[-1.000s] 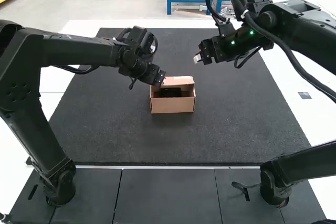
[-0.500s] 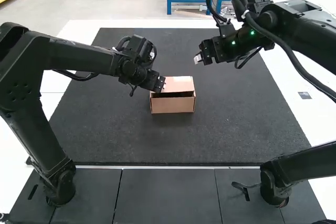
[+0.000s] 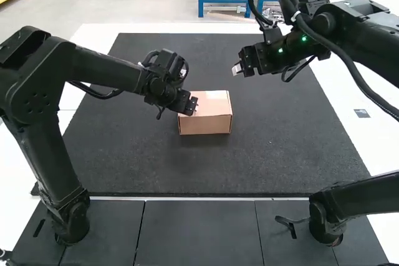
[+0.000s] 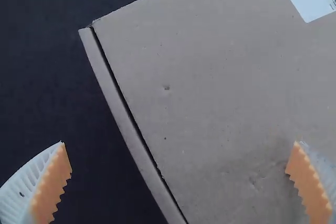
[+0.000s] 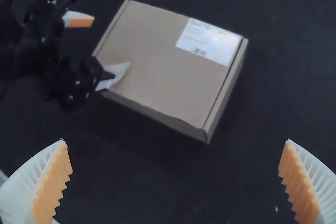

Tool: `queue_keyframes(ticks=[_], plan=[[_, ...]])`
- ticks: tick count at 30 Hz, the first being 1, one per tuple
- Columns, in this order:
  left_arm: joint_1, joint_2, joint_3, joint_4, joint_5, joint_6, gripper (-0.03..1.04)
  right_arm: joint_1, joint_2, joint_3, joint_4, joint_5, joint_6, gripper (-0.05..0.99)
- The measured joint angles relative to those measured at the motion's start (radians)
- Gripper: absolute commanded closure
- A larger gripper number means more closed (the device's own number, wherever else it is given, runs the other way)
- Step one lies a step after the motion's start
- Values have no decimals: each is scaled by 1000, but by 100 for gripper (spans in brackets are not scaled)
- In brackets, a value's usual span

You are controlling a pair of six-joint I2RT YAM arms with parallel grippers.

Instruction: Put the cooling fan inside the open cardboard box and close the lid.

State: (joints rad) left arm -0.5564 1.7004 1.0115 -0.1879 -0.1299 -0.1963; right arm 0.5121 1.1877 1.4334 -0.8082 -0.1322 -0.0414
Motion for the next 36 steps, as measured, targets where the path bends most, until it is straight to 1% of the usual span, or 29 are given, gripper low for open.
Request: queue_keyframes(ticks=[5,9,13,16,22,25,27,30,32,36], plan=[[0,-13,-2,-21,0,-8,4,0,-7,0,0,0,6,3],[0,-61,-2,-82,-1,-11,4,0,-26,0,4,1,9,3],[4,-156,-2,-85,-6,-9,4,0,-53,-3,29,2,15,3],[24,-232,0,-86,-13,-6,4,0,-75,-21,80,10,23,3],[96,-322,-1,-94,-32,0,4,-23,-118,-92,180,36,40,3],[124,-365,-14,-76,-35,14,4,-47,-131,-128,257,61,43,3],[142,-404,-34,-55,-35,26,4,-68,-137,-154,290,73,42,3],[170,-474,-80,29,-36,50,4,-101,-155,-209,348,83,37,3],[185,-523,-111,66,-40,62,4,-126,-176,-253,406,89,33,3],[190,-605,-171,114,-56,76,4,-187,-238,-336,505,92,30,3]])
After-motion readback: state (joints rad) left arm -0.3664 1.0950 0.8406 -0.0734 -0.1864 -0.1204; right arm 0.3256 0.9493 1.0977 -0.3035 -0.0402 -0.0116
